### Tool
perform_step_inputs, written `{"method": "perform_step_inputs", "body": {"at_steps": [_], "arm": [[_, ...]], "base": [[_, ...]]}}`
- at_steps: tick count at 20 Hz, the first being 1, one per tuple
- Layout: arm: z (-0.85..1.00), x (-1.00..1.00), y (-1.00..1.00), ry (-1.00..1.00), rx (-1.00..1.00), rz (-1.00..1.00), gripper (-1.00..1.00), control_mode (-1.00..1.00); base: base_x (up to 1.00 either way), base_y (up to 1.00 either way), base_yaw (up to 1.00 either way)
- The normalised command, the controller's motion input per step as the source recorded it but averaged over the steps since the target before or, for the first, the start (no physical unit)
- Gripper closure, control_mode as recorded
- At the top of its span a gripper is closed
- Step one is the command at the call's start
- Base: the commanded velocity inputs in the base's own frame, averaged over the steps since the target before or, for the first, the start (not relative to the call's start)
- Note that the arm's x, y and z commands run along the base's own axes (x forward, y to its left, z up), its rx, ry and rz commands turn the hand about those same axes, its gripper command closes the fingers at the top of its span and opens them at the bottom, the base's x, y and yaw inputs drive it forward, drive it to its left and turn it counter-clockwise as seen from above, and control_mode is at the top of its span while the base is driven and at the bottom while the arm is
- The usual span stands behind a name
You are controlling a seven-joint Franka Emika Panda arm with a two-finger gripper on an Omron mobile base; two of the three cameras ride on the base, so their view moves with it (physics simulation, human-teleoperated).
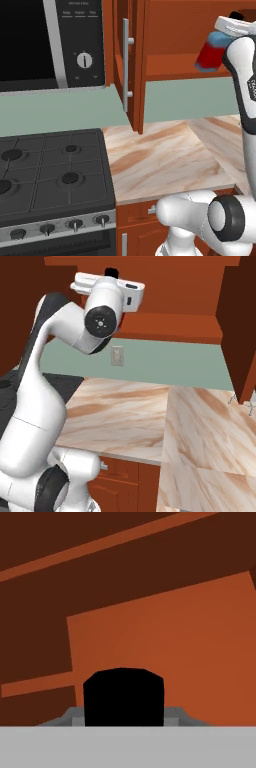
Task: Open the cabinet directly in front. Then move the liquor and the mug to the dining counter with the candle on it.
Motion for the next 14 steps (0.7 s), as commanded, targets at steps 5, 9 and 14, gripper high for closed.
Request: {"method": "perform_step_inputs", "body": {"at_steps": [5,9,14], "arm": [[0.00,-1.00,0.01,0.00,0.00,0.00,1.00,-1.00],[-0.15,-1.00,0.12,0.00,0.00,0.00,1.00,-1.00],[-0.42,-0.90,0.20,0.00,0.00,0.00,1.00,-1.00]], "base": [[0.00,0.00,0.00],[0.00,0.00,0.00],[0.00,0.00,0.00]]}}
